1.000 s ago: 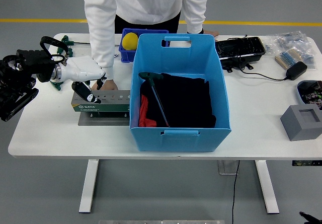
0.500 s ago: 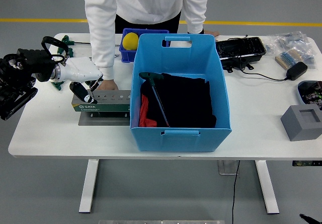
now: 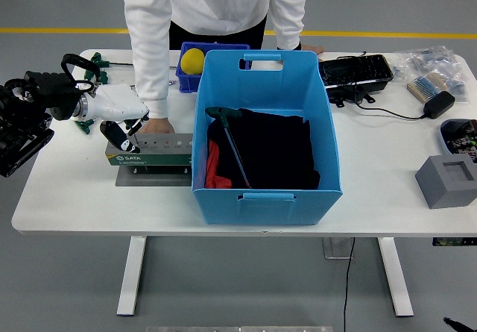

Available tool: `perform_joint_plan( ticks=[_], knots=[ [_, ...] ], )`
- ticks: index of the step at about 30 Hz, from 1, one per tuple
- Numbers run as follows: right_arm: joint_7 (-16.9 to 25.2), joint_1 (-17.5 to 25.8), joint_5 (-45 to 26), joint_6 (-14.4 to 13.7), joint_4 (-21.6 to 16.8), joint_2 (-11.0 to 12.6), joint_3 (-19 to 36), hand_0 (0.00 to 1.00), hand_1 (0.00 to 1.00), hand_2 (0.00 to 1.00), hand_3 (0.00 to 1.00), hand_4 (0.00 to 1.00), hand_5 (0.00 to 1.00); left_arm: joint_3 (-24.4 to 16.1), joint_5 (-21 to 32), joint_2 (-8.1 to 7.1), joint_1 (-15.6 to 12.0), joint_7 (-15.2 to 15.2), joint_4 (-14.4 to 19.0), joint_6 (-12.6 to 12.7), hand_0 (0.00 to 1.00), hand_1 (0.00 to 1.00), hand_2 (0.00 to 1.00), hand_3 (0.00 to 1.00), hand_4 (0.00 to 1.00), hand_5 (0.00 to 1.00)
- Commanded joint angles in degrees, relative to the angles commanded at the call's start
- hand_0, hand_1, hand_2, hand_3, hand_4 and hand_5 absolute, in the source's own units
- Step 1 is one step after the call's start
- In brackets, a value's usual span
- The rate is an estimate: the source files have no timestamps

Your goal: Lift tool from toolbox,place it in box,lift tool from toolbox,place it in box

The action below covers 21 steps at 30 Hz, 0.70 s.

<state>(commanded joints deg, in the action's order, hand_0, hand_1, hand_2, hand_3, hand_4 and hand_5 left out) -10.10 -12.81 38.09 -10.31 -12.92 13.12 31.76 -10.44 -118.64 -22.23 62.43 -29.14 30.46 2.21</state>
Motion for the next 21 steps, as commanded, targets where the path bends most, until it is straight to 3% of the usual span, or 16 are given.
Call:
perform_joint_plan(
  ticks=[2,3,14,15,20,21],
  knots=[
    [0.01,-0.05,-0.03,0.00,0.00,0.00,-0.03,0.617,0.597,0.668,0.541,0.774,0.653,0.06,0.32,0.00,0.07,-0.21,-0.07,0.15,0.471,0.442,0.406,0.303,0.822,0.585],
    [-0.01,-0.06,-0.01,0.02,0.00,0.01,-0.02,0.617,0.597,0.668,0.542,0.773,0.653,0.08,0.40,0.01,0.10,-0.29,-0.09,0.22,0.469,0.353,0.315,0.238,0.821,0.598],
    [0.07,-0.21,-0.45,0.04,0.03,0.04,-0.29,0.617,0.597,0.669,0.541,0.773,0.653,0.65,1.26,0.16,0.31,-0.70,-0.79,0.62,0.470,0.289,0.264,0.208,0.822,0.609],
    [0.07,-0.22,-0.44,0.05,0.03,0.05,-0.30,0.618,0.597,0.668,0.542,0.773,0.653,0.68,1.38,0.18,0.31,-0.75,-0.91,0.67,0.423,0.222,0.220,0.179,0.821,0.612],
    [0.13,-0.29,-0.67,0.05,0.03,0.12,-0.44,0.618,0.597,0.668,0.542,0.773,0.653,1.03,2.21,0.20,0.36,-1.22,-1.38,1.42,0.423,0.222,0.220,0.179,0.821,0.612],
    [0.13,-0.30,-0.66,0.06,0.03,0.12,-0.44,0.618,0.597,0.668,0.542,0.774,0.652,1.06,2.44,0.20,0.36,-1.50,-1.40,1.84,0.330,0.153,0.165,0.146,0.819,0.602]
  ],
)
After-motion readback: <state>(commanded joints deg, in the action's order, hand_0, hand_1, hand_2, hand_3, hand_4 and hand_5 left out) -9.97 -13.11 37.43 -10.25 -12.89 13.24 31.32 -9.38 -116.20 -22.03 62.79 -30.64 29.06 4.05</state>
